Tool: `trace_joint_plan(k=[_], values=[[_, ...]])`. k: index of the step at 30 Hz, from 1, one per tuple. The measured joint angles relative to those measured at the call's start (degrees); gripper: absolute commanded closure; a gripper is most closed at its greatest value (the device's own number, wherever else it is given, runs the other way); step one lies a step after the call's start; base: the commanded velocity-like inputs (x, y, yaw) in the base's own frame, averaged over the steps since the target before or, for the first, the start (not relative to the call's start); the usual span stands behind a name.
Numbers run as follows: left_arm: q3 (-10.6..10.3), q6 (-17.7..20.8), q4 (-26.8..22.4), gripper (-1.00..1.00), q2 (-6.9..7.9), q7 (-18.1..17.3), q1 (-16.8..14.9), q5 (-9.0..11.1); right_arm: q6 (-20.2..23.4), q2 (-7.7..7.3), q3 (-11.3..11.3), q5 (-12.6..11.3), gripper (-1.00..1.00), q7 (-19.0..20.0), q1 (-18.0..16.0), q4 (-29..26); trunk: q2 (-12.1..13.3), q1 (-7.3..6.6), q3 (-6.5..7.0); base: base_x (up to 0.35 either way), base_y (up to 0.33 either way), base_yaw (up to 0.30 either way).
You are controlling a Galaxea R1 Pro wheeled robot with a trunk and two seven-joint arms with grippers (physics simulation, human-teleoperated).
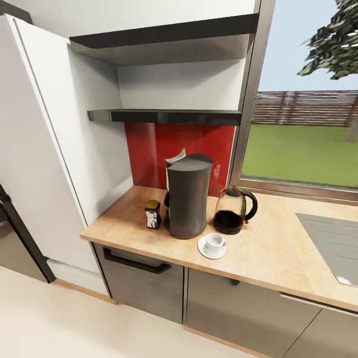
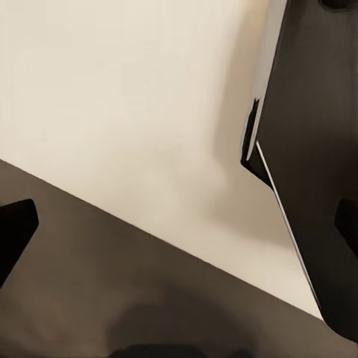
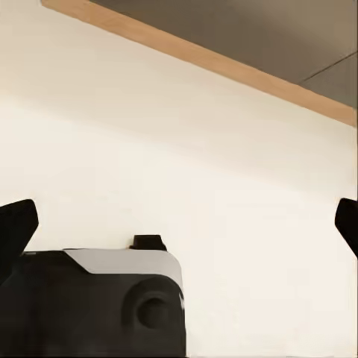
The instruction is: Set up a coffee station on the kitchen countertop: keep the coffee maker on the countertop, move the bottle of coffee from the kitchen shelf to the counter next to the coffee maker, place a paper coffee filter on top of the coffee maker, put the saucer next to the coffee maker with the coffee cup on the saucer, and place the electric kettle next to the coffee maker.
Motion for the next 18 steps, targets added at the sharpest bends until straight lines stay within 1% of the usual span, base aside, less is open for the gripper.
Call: trace_joint_plan(k=[1, 3, 4, 5, 6, 7, 9, 12, 15, 18], values=[[0.0, 0.0, 0.1, -1.0, 0.01, 0.0, 0.0, -0.1, 1.1, 0.0, 0.0, 0.0, -1.0, 0.5, 0.3, 0.0, 0.0, 0.0, 0.0, 0.0, 0.0, 0.0], [0.1, 0.0, 0.3, -1.0, 0.04, 0.0, 0.0, -0.3, 5.3, -0.04, 0.0, 0.1, -1.0, 3.3, 1.3, 0.0, 0.0, 0.0, 0.0, 0.0, 0.0, 0.0], [0.1, 0.0, 0.4, -1.0, 0.05, 0.0, 0.0, -0.3, 6.4, -0.11, 0.0, 0.1, -1.0, 4.2, 1.5, 0.0, 0.0, 0.0, 0.0, 0.0, 0.0, 0.0], [0.3, -0.1, 0.5, -1.0, 0.07, 0.0, 0.1, -0.3, 8.5, -0.44, 0.0, 0.1, -1.0, 5.9, 1.8, 0.0, 0.0, 0.0, 0.0, 0.0, 0.0, 0.0], [0.4, -0.1, 0.6, -1.0, 0.1, 0.0, 0.1, -0.2, 10.6, -1.12, 0.0, 0.1, -1.0, 7.5, 2.0, 0.0, 0.0, 0.0, 0.0, 0.0, 0.0, 0.0], [0.4, -0.1, 0.6, -1.0, 0.09, 0.0, 0.1, -0.2, 11.7, -1.54, 0.0, 0.1, -1.0, 8.3, 2.1, 0.0, 0.0, 0.0, 0.0, 0.0, 0.0, 0.0], [0.5, 0.1, 0.8, -1.0, 0.12, 0.0, 0.1, 0.0, 15.4, -2.88, 0.0, 0.1, -1.0, 10.8, 2.3, 0.0, 0.0, 0.0, 0.0, 0.0, 0.0, 0.0], [0.6, 0.2, 0.9, -1.0, 0.14, 0.0, 0.2, 0.0, 19.0, -3.62, 0.1, 0.1, -1.0, 12.4, 2.3, 0.1, 0.0, 0.0, 0.0, 0.0, 0.0, 0.0], [0.6, 0.3, 1.0, -1.0, 0.15, 0.0, 0.2, 0.0, 22.0, -3.81, 0.1, 0.1, -1.0, 13.0, 2.4, 0.2, 0.0, 0.0, 0.0, 0.0, 0.0, 0.0], [0.6, 0.3, 1.0, -1.0, 0.16, 0.0, 0.3, 0.0, 23.6, -3.83, 0.1, 0.1, -1.0, 13.1, 2.4, 0.2, 0.0, 0.0, 0.0, 0.0, 0.0, 0.0]])
